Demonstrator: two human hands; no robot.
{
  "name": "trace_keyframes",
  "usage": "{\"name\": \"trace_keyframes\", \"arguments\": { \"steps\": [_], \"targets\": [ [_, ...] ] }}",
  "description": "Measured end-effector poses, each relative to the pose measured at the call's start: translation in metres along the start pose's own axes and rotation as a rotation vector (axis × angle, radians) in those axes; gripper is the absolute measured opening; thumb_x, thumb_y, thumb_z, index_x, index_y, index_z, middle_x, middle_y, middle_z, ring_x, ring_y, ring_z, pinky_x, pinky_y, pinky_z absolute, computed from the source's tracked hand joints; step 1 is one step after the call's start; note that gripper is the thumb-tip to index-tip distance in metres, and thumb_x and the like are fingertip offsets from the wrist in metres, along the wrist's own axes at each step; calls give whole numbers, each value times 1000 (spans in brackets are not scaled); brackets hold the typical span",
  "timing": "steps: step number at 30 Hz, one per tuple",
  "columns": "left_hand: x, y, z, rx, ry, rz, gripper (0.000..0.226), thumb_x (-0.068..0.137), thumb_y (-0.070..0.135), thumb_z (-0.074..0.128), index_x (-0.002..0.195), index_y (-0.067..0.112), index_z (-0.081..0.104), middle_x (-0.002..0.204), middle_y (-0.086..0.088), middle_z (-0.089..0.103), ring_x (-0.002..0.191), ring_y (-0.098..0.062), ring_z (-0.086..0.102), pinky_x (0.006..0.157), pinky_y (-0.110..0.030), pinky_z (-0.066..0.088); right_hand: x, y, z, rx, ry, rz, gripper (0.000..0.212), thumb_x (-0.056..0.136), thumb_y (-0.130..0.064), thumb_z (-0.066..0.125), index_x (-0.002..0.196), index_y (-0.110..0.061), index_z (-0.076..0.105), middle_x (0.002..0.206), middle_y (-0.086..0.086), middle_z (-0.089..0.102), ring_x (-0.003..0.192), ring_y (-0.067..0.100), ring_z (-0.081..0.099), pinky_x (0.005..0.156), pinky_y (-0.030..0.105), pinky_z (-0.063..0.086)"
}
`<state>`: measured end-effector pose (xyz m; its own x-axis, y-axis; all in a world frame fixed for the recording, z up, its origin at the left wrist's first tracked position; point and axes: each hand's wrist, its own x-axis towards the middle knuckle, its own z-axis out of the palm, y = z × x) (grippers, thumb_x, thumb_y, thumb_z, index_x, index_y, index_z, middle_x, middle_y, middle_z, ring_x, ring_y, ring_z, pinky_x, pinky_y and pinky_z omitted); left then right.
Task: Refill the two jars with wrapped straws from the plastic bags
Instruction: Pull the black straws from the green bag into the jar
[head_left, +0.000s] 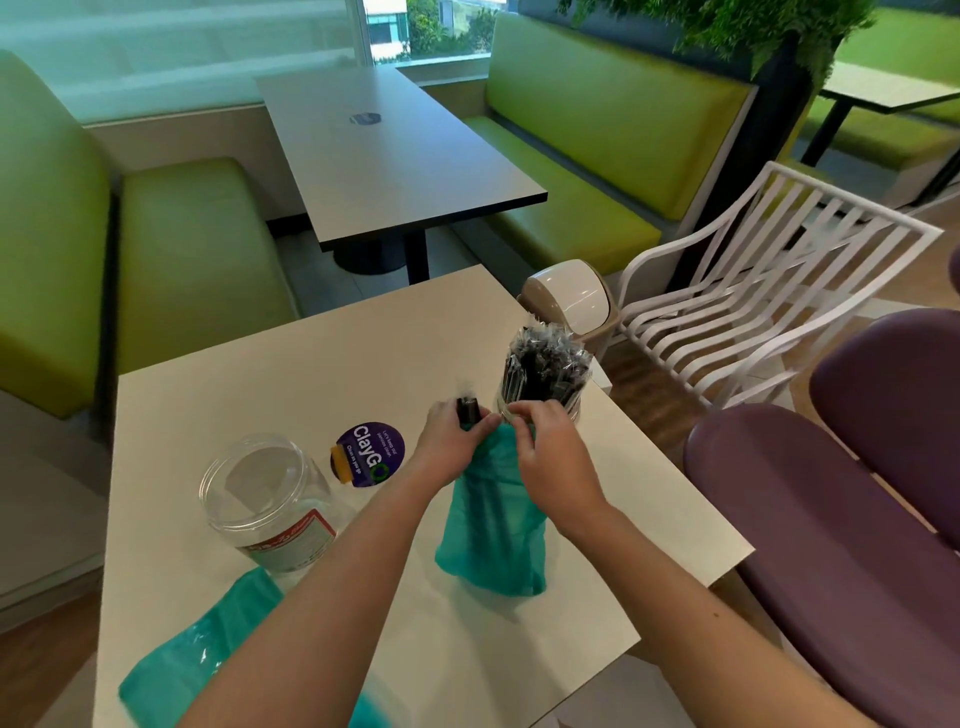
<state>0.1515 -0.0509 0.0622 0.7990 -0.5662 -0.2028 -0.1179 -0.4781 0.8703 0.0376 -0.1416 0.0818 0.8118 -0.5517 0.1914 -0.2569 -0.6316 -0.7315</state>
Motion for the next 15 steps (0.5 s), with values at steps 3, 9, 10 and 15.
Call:
{"name": "trace_keyframes", "arguments": {
  "steps": [3,9,10,15],
  "targets": [
    [-6,-3,-1,40,36,-67,27,90,40,64,108,19,66,114,-7,40,104,-16,41,99,-30,40,0,5,6,34,-86,115,21,101,-22,45,110,-18,63,94,-2,63,82,10,56,70,22,41],
    [-14,-2,-1,-3,67,-102,27,91,44,62,108,23,64,112,-8,43,110,-27,52,102,-44,43,-1,8,13,24,-264,236,19,93,-20,61,112,-22,62,67,-5,59,57,8,54,54,25,43],
    [-16,-2,-1,-5,70,-98,28,91,43,61,109,22,64,112,-8,44,110,-27,52,101,-43,43,-1,8,14,32,-283,241,22,91,-20,63,113,-22,62,70,-5,60,59,8,55,55,24,43],
    [-20,-4,-1,-148,51,-78,23,91,33,65,109,19,65,115,-9,60,108,-21,58,89,-30,46,1,6,19,41,-330,209,41,82,-24,74,120,-18,61,105,2,57,86,11,54,63,19,40]
  ]
}}
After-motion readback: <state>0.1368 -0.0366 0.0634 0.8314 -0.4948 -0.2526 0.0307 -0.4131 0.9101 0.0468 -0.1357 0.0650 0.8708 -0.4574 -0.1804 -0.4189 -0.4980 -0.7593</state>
